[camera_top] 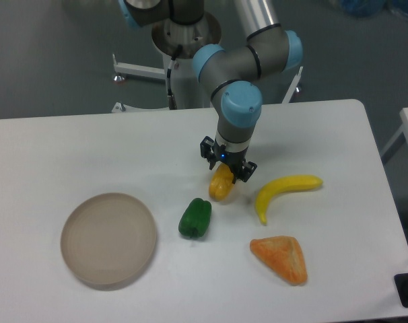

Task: Pick up the yellow pepper from the table
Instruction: 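Lift the held yellow pepper and carry it toward the banana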

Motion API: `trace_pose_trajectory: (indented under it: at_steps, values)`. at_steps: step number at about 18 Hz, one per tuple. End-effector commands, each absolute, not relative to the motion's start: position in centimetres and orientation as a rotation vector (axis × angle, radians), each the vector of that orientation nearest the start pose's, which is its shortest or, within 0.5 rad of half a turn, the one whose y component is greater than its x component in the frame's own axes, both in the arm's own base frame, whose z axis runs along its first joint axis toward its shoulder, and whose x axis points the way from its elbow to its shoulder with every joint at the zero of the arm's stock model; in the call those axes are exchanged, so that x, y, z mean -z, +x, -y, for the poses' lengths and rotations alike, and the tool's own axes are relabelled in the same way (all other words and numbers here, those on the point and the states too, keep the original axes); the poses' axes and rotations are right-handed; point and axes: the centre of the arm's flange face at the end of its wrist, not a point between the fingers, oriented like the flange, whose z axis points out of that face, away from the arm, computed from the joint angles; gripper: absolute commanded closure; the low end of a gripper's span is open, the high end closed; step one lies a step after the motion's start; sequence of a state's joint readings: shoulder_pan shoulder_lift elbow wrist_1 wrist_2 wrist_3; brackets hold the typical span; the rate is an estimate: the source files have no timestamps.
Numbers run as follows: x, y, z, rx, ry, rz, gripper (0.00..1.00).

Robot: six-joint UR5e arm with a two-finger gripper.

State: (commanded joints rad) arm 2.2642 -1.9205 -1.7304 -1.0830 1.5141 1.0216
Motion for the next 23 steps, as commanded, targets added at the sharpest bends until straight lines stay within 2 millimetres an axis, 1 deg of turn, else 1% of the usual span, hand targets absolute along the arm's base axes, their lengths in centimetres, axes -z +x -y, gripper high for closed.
trace_pose_trajectory:
  at_steps: [1, 3, 6, 9, 11, 13, 14, 17, 23]
  values:
    - [-27.2, -26.9, -54.0, 0.078, -3.067, -0.505, 0.63]
    - [-27.9, -27.5, -54.1, 0.057, -3.058, -0.499, 0.63]
    - [-30.6, -28.7, -55.1, -0.005, -3.016, -0.575, 0.63]
    - [-33.7, -30.9, -55.6, -0.085, -2.975, -0.587, 0.63]
    - [-36.0, -32.4, -56.3, -0.168, -2.953, -0.638, 0.63]
    - [-37.0, -34.0, -57.0, -0.224, -2.955, -0.699, 0.63]
    - [-37.5, -34.5, -57.5, -0.229, -2.950, -0.726, 0.63]
    - [-38.3, -35.7, -58.3, -0.246, -2.934, -0.765, 0.63]
    - [-37.4, -36.1, -58.5, -0.240, -2.933, -0.789, 0.63]
